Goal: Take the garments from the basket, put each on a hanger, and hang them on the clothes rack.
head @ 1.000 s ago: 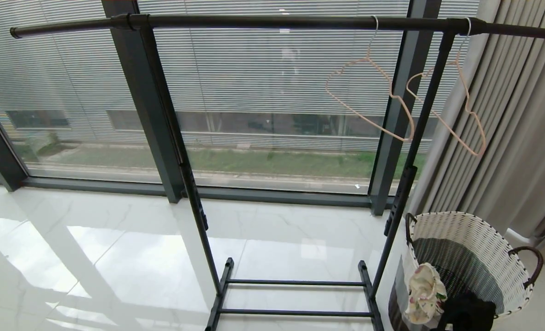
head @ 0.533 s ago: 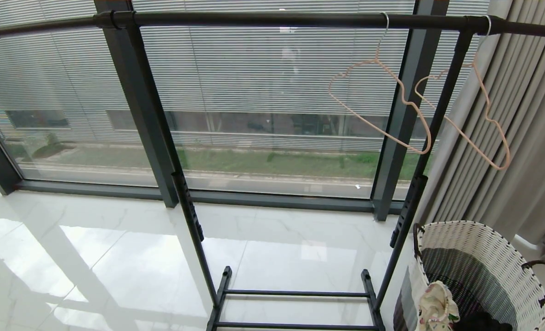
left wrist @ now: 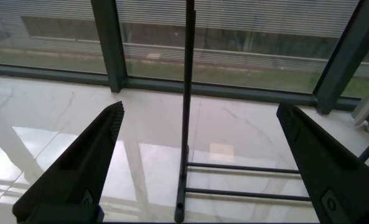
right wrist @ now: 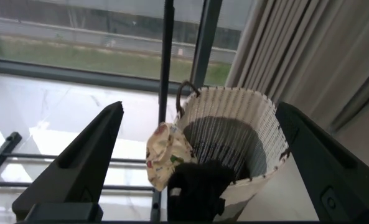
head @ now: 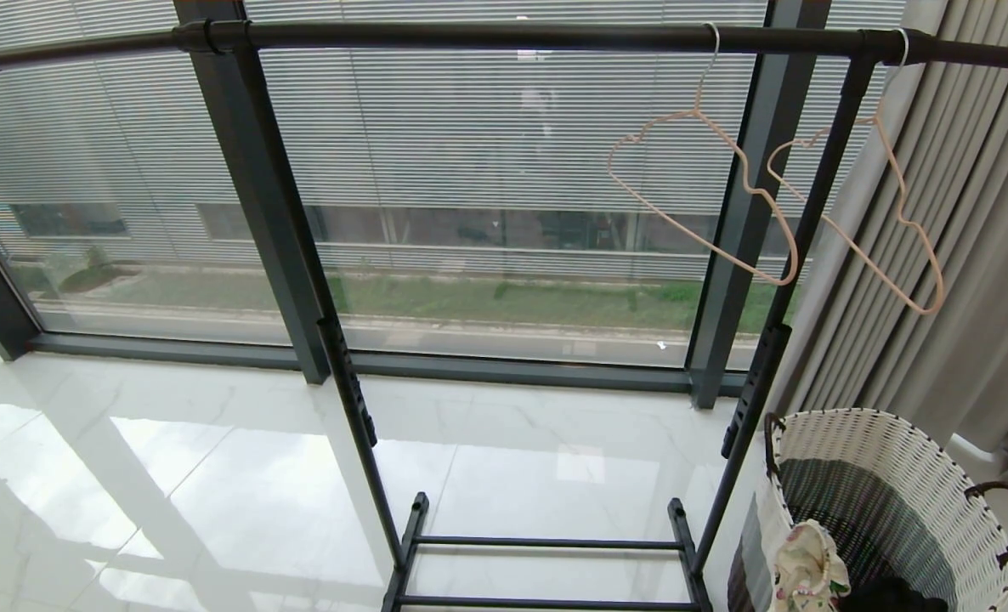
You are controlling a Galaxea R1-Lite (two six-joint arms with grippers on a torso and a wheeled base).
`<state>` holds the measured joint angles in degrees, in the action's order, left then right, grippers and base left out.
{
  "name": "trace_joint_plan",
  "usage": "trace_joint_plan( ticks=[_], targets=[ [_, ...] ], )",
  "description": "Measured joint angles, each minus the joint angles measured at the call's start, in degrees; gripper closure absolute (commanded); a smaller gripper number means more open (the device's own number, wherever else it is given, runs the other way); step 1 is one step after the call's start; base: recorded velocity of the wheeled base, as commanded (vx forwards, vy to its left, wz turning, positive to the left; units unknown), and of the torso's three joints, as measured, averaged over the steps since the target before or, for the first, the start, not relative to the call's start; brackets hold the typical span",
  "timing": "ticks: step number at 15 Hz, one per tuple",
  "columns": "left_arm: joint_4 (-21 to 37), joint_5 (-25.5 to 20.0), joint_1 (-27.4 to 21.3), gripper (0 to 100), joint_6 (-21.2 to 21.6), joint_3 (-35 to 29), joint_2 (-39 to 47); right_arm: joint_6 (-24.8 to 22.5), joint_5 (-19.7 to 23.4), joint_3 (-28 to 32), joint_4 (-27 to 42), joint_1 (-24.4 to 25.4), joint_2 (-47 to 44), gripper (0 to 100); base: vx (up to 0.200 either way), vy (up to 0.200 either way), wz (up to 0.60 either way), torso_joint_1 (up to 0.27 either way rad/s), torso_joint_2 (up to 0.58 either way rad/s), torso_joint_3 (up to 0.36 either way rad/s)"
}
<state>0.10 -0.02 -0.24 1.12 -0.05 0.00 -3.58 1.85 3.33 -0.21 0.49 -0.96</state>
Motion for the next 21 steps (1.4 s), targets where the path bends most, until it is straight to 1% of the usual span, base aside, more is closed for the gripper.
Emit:
trace_joint_plan(
  ticks=[2, 4, 7, 9, 11, 13, 14, 17, 19, 21],
  targets=[
    [0.00, -0.05, 0.00, 0, 0.43, 0.00, 0.00, -1.80, 0.26, 4.11, 1.10, 1.11, -4.96, 0, 0.000, 0.000, 0.00, 0.000, 0.00, 0.000],
    [0.00, -0.05, 0.00, 0, 0.43, 0.02, 0.00, -6.34, -0.90, 7.67, 2.77, 1.90, -14.63, 0, 0.000, 0.000, 0.00, 0.000, 0.00, 0.000],
    [0.00, -0.05, 0.00, 0, 0.32, 0.02, 0.00, -14.51, -3.22, 11.65, 3.66, 2.27, -34.78, 0, 0.000, 0.000, 0.00, 0.000, 0.00, 0.000],
    [0.00, -0.07, -0.02, 0, 0.29, 0.02, 0.00, -19.90, -4.12, 13.68, 1.65, 2.29, -49.14, 0, 0.000, 0.000, 0.00, 0.000, 0.00, 0.000],
    [0.00, -0.07, 0.00, 0, 0.29, 0.02, 0.00, -27.56, -4.78, 15.19, -1.07, 2.04, -62.79, 0, 0.000, 0.000, 0.00, 0.000, 0.00, 0.000],
    [-0.02, -0.07, -0.02, 0, 0.29, 0.02, 0.00, -36.45, -5.24, 16.09, -2.85, 0.78, -73.59, 0, 0.000, 0.000, 0.00, 0.000, 0.00, 0.000],
    [0.00, -0.07, -0.02, 0, 0.29, 0.02, 0.00, -38.62, -5.18, 16.15, -3.51, 0.17, -77.40, 0, 0.000, 0.000, 0.00, 0.000, 0.00, 0.000],
    [0.00, -0.07, -0.02, 0, 0.21, 0.02, 0.00, -39.06, -4.36, 15.41, -4.02, -0.56, -83.05, 0, 0.000, 0.000, 0.00, 0.000, 0.00, 0.000],
    [-0.05, -0.07, -0.02, 0, 0.21, 0.00, 0.00, -38.92, -4.43, 14.84, -4.02, -0.67, -83.87, 0, 0.000, 0.000, 0.00, -0.018, 0.05, 0.038],
    [-0.02, -0.07, -0.02, 0, 0.21, 0.00, 0.00, -38.92, -4.43, 14.62, -4.06, -0.65, -84.13, 0, 0.000, 0.000, 0.00, -0.115, 0.30, 0.200]
  ],
)
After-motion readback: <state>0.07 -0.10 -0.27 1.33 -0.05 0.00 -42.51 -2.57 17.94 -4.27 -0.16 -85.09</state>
